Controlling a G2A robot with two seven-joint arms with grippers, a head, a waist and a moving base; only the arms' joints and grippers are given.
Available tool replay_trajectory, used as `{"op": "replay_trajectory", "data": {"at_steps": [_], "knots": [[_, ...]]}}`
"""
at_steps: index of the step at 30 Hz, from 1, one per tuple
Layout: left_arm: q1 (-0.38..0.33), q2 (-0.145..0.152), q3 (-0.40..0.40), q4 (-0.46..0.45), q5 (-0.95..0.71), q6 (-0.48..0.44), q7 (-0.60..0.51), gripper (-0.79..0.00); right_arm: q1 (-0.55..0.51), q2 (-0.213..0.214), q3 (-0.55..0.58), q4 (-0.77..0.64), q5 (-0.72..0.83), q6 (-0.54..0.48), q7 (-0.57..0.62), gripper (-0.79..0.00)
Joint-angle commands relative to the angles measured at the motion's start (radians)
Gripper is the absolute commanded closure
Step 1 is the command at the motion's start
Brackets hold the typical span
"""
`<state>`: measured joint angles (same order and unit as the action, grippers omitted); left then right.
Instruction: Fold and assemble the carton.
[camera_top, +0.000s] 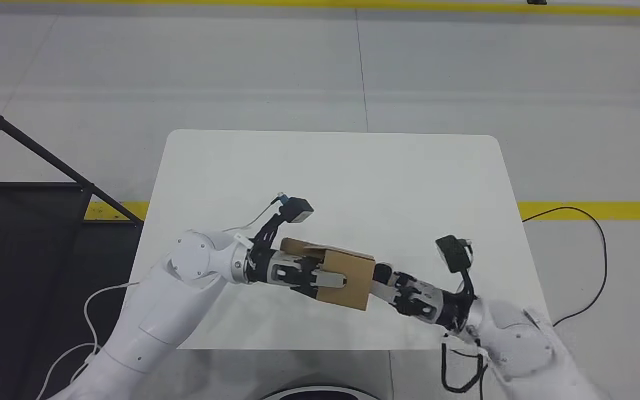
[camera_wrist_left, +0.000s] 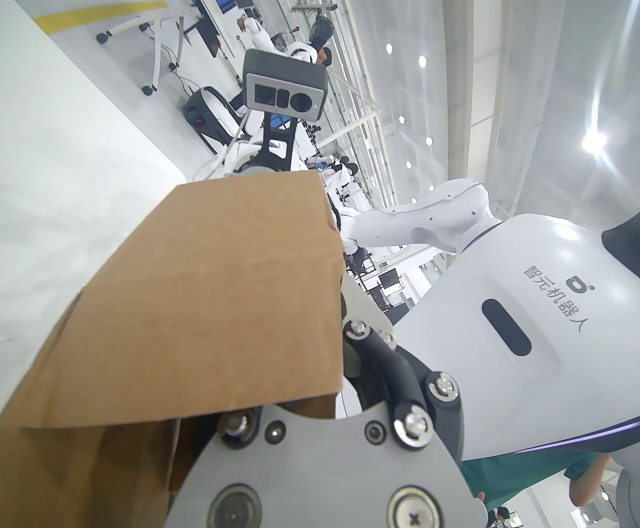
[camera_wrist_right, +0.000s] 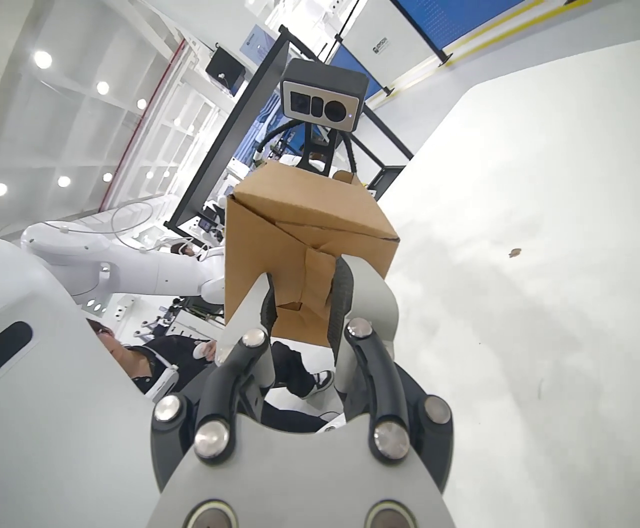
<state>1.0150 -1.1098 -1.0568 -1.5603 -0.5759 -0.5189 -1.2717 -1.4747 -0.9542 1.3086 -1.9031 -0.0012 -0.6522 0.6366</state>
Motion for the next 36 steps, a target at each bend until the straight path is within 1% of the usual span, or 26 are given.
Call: {"op": "replay_trajectory", "data": {"at_steps": [1,5,11,18,22,25,28,36], "knots": [[0.003,0.001,-0.002,0.0,-0.001,-0.001,0.0,0.0,-0.027,-0.001,0.016,-0.023,-0.083,0.005,-0.06,-0.329],[0.008,0.002,-0.008,-0.001,-0.003,-0.002,-0.002,0.0,-0.083,-0.006,0.027,-0.085,-0.242,0.028,-0.169,-0.332],[0.013,0.004,-0.017,-0.008,-0.002,0.0,-0.003,0.0,-0.138,-0.014,0.035,-0.138,-0.427,0.075,-0.311,-0.332],[0.011,0.004,-0.016,-0.01,-0.005,0.006,-0.005,0.0,-0.175,-0.02,0.026,-0.176,-0.586,0.103,-0.387,-0.342],[0.003,0.002,-0.005,-0.005,-0.003,0.014,-0.006,0.0,-0.182,-0.023,0.017,-0.179,-0.614,0.097,-0.406,-0.345],[-0.005,0.0,0.005,0.0,0.002,0.02,-0.007,0.0,-0.177,-0.024,0.013,-0.174,-0.608,0.072,-0.411,-0.323],[-0.01,-0.002,0.011,0.005,0.004,0.02,-0.005,0.0,-0.173,-0.025,0.012,-0.169,-0.597,0.045,-0.411,-0.323],[-0.015,-0.004,0.016,0.012,0.0,0.016,-0.006,0.0,-0.16,-0.026,0.002,-0.163,-0.585,0.039,-0.369,-0.326]]}}
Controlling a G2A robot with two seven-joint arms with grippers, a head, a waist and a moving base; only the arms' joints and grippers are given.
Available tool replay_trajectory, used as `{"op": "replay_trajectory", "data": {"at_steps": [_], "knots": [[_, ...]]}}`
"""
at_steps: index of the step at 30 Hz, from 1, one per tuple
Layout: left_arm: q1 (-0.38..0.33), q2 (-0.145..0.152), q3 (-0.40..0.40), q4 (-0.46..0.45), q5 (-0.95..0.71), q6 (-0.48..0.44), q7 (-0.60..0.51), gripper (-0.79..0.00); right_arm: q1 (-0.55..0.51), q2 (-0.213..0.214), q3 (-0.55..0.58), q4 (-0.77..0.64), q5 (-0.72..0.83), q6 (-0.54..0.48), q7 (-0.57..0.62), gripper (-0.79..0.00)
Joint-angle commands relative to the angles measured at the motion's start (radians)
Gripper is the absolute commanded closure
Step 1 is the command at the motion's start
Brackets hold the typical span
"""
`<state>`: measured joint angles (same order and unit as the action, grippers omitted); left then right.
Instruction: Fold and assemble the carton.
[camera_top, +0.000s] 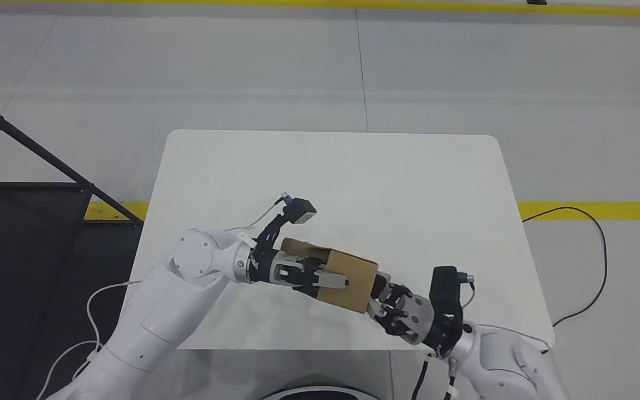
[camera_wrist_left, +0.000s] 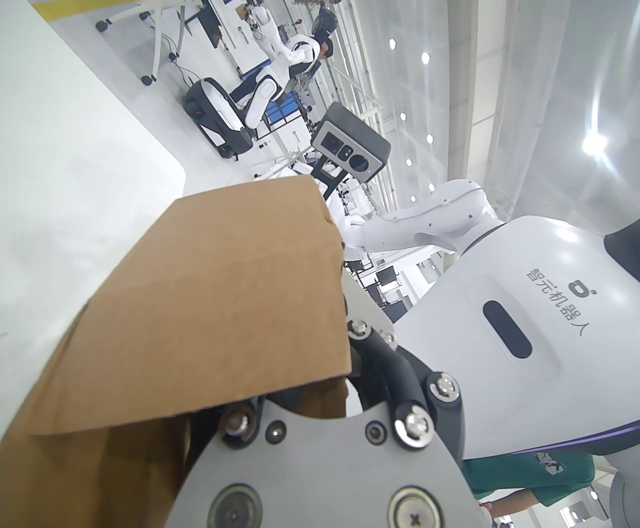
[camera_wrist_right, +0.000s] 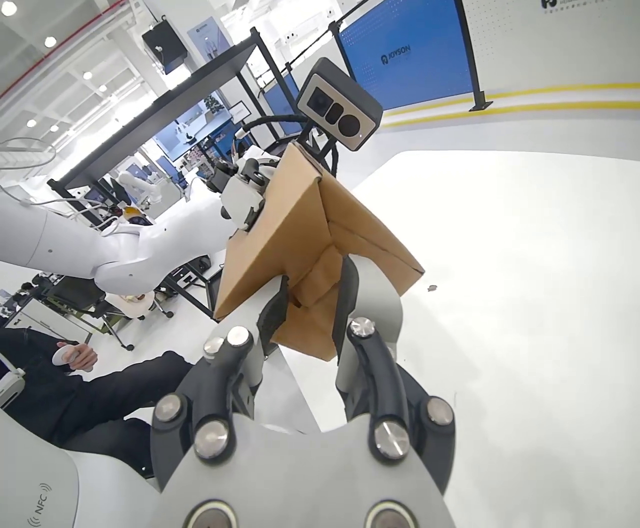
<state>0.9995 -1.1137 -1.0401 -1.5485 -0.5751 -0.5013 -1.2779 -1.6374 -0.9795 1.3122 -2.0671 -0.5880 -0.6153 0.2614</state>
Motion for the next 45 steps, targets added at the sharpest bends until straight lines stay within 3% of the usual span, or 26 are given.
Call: {"op": "replay_trajectory", "data": {"at_steps": [1,22,35,40,45], "knots": [[0.0,0.0,0.0,-0.001,-0.002,-0.003,-0.001,0.0,0.007,-0.001,-0.005,0.002,0.005,0.004,0.013,-0.326],[0.014,0.002,-0.008,-0.013,-0.005,-0.01,-0.003,0.0,0.109,-0.013,-0.062,0.071,0.105,-0.018,0.074,-0.323],[0.018,0.002,-0.009,-0.024,0.002,-0.006,0.001,0.0,0.12,-0.007,-0.029,0.128,0.23,-0.115,0.112,-0.336],[0.018,0.002,-0.01,-0.025,0.006,-0.003,0.005,0.0,0.104,-0.003,-0.005,0.132,0.256,-0.134,0.117,-0.366],[0.021,0.003,-0.011,-0.027,0.009,-0.003,0.009,0.0,0.095,0.002,0.019,0.154,0.312,-0.169,0.134,-0.453]]}}
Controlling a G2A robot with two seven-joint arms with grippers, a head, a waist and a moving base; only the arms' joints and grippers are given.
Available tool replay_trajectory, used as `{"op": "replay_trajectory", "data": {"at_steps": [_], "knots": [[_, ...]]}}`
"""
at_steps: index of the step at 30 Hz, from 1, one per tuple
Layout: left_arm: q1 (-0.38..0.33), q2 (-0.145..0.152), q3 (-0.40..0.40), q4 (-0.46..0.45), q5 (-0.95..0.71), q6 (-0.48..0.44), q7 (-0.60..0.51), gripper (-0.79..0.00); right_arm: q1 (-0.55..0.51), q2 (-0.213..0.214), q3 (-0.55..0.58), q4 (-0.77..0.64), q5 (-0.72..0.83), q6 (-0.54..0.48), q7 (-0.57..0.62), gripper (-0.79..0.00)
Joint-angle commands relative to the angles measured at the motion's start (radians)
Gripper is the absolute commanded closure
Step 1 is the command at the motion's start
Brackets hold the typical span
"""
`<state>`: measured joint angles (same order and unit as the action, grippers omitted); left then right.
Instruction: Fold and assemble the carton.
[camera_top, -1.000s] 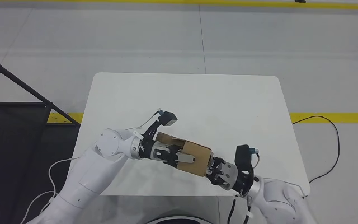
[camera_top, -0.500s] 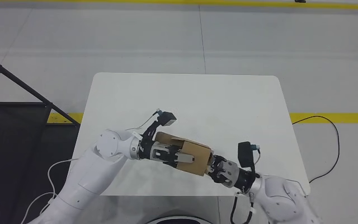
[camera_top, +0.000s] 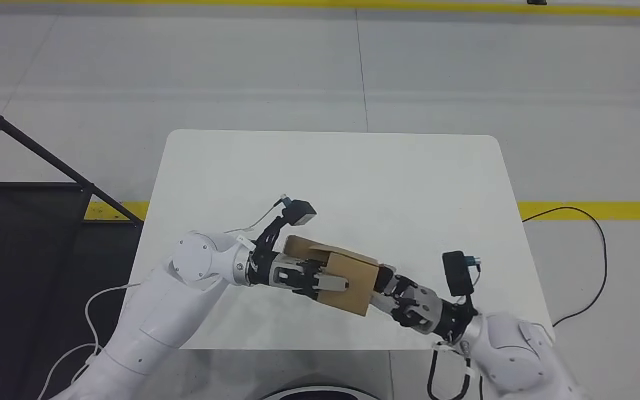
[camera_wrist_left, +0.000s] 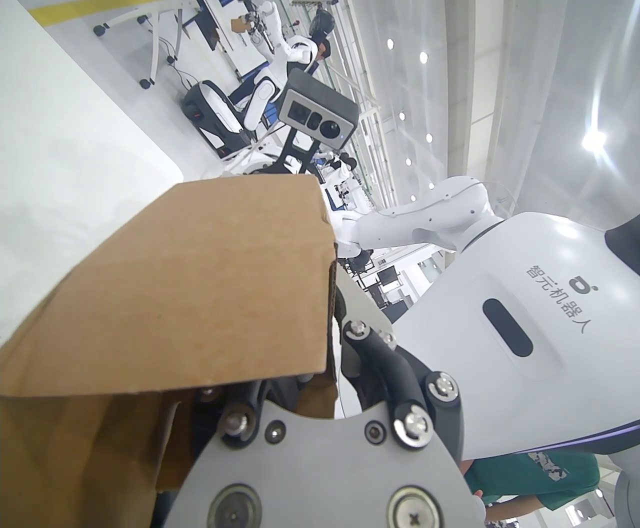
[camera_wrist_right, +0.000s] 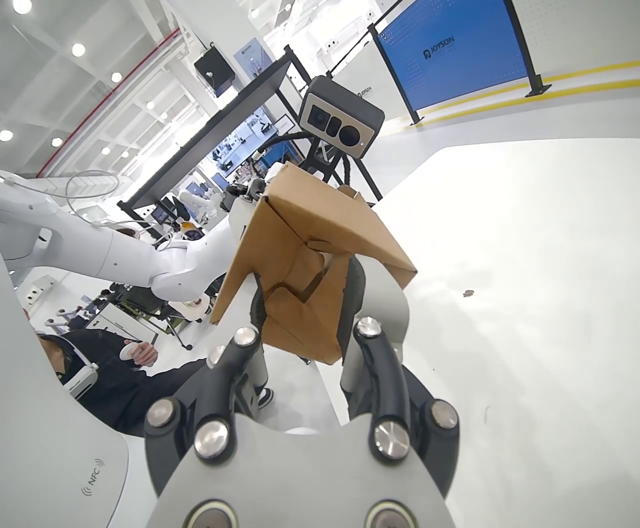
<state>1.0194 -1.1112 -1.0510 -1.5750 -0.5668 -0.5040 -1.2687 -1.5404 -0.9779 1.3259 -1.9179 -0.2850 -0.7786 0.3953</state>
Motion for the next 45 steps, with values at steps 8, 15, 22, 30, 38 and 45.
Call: {"op": "replay_trajectory", "data": {"at_steps": [8,15,22,30,38,45], "knots": [[0.007,0.002,-0.008,-0.003,0.004,0.007,0.007,0.0,-0.027,0.007,0.051,0.029,0.059,-0.053,-0.002,-0.493],[0.0,0.001,-0.002,0.003,0.021,0.025,0.012,0.0,-0.077,0.014,0.119,0.045,0.097,-0.11,-0.036,-0.616],[-0.003,0.002,0.0,-0.005,0.049,0.051,0.023,0.0,-0.144,0.019,0.182,0.047,0.117,-0.147,-0.061,-0.785],[-0.003,0.002,0.0,-0.005,0.049,0.051,0.023,0.0,-0.144,0.019,0.182,0.047,0.117,-0.147,-0.061,-0.785],[-0.003,0.002,0.0,-0.005,0.049,0.051,0.023,0.0,-0.144,0.019,0.182,0.047,0.117,-0.147,-0.061,-0.785],[-0.003,0.002,-0.001,-0.008,0.055,0.054,0.027,0.0,-0.144,0.019,0.182,0.047,0.117,-0.147,-0.061,-0.785]]}}
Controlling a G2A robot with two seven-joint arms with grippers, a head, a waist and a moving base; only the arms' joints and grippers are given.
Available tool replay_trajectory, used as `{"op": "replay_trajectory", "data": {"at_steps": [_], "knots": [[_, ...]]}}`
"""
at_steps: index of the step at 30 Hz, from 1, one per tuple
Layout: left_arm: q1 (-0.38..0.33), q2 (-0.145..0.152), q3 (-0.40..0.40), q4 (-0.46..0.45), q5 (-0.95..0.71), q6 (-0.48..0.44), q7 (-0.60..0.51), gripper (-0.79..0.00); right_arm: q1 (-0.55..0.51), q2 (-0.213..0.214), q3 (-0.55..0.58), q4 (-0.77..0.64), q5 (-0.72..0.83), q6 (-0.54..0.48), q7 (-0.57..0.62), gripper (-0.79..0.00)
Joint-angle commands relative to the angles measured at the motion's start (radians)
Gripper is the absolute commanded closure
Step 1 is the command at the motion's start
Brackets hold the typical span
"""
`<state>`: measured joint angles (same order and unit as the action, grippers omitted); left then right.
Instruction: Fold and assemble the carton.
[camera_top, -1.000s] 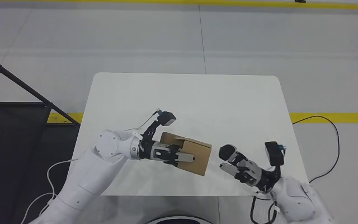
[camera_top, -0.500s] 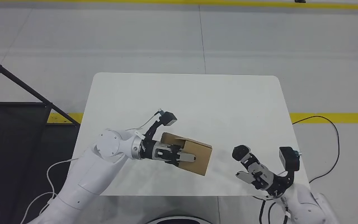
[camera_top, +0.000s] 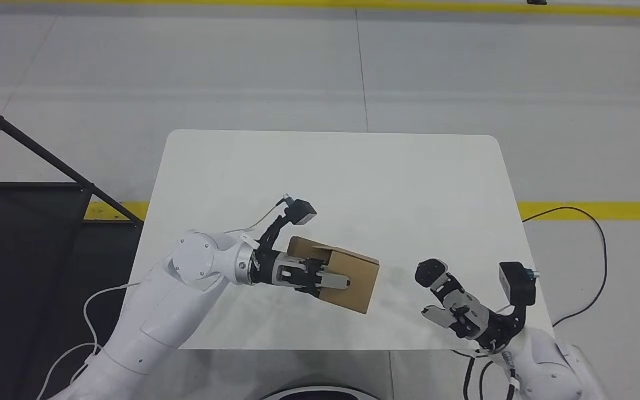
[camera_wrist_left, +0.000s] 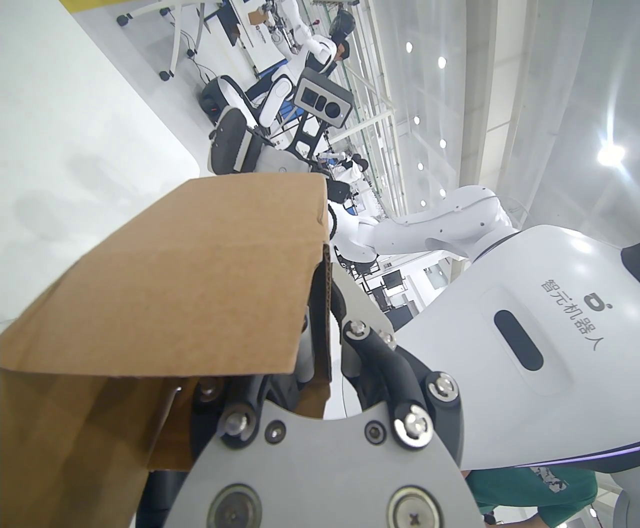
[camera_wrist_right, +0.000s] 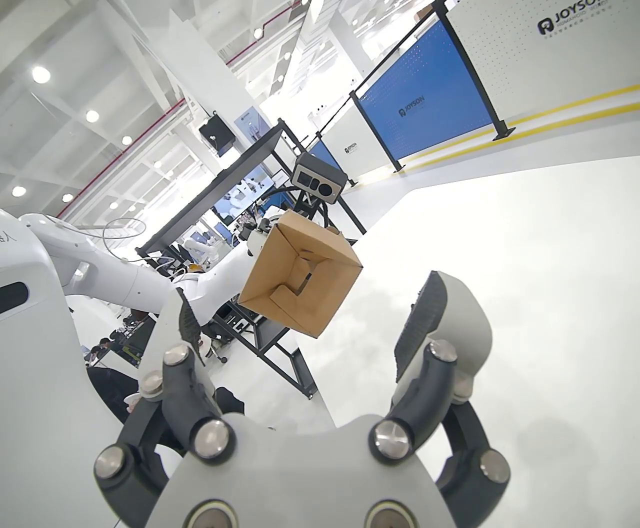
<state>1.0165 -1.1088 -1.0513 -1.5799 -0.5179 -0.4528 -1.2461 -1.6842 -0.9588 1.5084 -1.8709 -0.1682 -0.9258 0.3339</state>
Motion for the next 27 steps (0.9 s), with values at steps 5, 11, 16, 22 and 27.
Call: {"op": "replay_trajectory", "data": {"at_steps": [5,11,16,22,27], "knots": [[-0.001,0.012,-0.013,-0.069,0.211,0.091,0.047,0.0,0.0,0.0,0.0,0.0,0.0,0.0,0.0,-0.785],[-0.038,0.025,-0.02,-0.128,0.317,0.138,-0.052,0.0,0.0,0.0,0.0,0.0,0.0,0.0,0.0,-0.785],[-0.076,0.038,-0.04,-0.193,0.442,0.135,-0.116,0.0,0.0,0.0,0.0,0.0,0.0,0.0,0.0,-0.785],[-0.08,0.048,-0.04,-0.297,0.571,0.192,-0.121,0.0,0.0,0.0,0.0,0.0,0.0,0.0,0.0,-0.785],[-0.08,0.048,-0.04,-0.297,0.571,0.192,-0.121,0.0,0.0,0.0,0.0,0.0,0.0,0.0,0.0,-0.785]]}}
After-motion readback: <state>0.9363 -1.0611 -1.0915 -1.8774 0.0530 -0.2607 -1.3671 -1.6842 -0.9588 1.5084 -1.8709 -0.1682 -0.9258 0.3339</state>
